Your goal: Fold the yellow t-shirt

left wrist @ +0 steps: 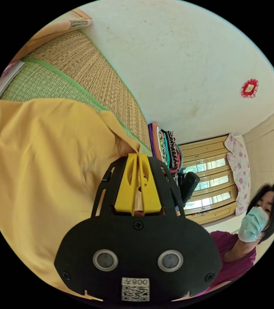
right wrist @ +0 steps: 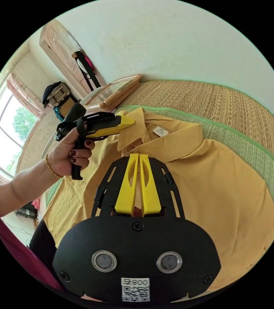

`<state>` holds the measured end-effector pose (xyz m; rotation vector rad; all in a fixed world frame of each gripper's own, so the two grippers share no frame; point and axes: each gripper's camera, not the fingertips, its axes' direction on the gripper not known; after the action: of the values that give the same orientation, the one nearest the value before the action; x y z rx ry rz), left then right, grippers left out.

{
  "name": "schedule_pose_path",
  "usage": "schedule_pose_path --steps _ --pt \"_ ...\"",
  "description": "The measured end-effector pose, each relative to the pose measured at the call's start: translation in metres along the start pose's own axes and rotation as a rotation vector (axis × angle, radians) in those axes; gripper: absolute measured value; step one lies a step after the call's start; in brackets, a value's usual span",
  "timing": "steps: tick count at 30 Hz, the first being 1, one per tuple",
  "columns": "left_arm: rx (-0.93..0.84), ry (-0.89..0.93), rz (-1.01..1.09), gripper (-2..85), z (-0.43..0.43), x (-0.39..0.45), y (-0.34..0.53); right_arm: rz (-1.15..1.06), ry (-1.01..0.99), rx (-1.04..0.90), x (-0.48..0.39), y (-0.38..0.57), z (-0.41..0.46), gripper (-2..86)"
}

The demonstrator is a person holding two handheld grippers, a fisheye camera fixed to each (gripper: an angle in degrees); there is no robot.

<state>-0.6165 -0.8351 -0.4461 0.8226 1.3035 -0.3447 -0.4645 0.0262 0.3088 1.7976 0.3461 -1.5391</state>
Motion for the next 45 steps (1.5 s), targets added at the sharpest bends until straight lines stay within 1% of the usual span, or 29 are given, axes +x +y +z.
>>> schedule_pose_path --steps 2,6,8,10,12,15,20,21,26,27,29,31,34,38,39,41,45 --pt "0.004 0.008 -0.009 0.8 -0.001 -0.001 0.003 0.029 -0.037 0.016 0.007 -0.005 0.004 0.1" --pt "0.018 0.006 -0.028 0.7 -0.005 -0.007 0.013 0.066 -0.048 0.039 0.016 -0.009 0.007 0.1" --pt "0.021 -0.018 -0.029 0.7 -0.005 -0.009 0.017 0.094 -0.055 0.053 0.022 -0.007 0.006 0.2" --pt "0.008 -0.082 -0.034 0.8 -0.005 -0.012 0.024 0.114 -0.08 0.066 0.029 -0.002 0.004 0.2" --pt "0.009 -0.063 -0.045 0.8 -0.007 -0.015 0.029 0.132 -0.105 0.073 0.036 0.004 0.002 0.1" --pt "0.008 -0.097 -0.02 0.8 -0.013 -0.008 0.038 0.148 -0.16 0.093 0.045 0.014 -0.009 0.1" --pt "0.046 -0.145 0.026 0.6 -0.026 0.007 0.047 0.164 -0.205 0.18 0.056 0.033 -0.035 0.1" --pt "0.053 -0.174 0.028 0.5 -0.028 0.01 0.048 0.166 -0.201 0.171 0.057 0.032 -0.033 0.1" --pt "0.023 -0.318 0.004 0.4 -0.024 0.01 0.055 0.186 -0.139 0.012 0.07 0.023 -0.002 0.1" --pt "0.027 -0.374 -0.006 0.3 -0.026 0.012 0.058 0.19 -0.141 0.013 0.072 0.023 -0.002 0.1" --pt "0.067 -0.349 0.0 0.3 -0.033 0.017 0.065 0.202 -0.152 0.027 0.077 0.03 -0.007 0.1" --pt "0.117 -0.453 0.007 0.3 -0.045 0.027 0.074 0.214 -0.195 0.042 0.083 0.038 -0.013 0.1" --pt "0.159 -0.418 0.008 0.4 -0.056 0.033 0.081 0.185 -0.245 0.09 0.085 0.051 -0.038 0.1" --pt "0.171 -0.494 0.01 0.4 -0.056 0.041 0.076 0.185 -0.144 0.179 0.107 0.067 -0.089 0.1" --pt "0.157 -0.554 -0.016 0.4 -0.053 0.039 0.075 0.198 -0.124 0.187 0.113 0.069 -0.095 0.1" --pt "0.155 -0.566 0.001 0.4 -0.05 0.04 0.081 0.271 -0.04 0.198 0.143 0.08 -0.113 0.1" --pt "0.193 -0.614 0.01 0.3 -0.045 0.056 0.105 0.39 0.064 0.183 0.184 0.102 -0.128 0.1"
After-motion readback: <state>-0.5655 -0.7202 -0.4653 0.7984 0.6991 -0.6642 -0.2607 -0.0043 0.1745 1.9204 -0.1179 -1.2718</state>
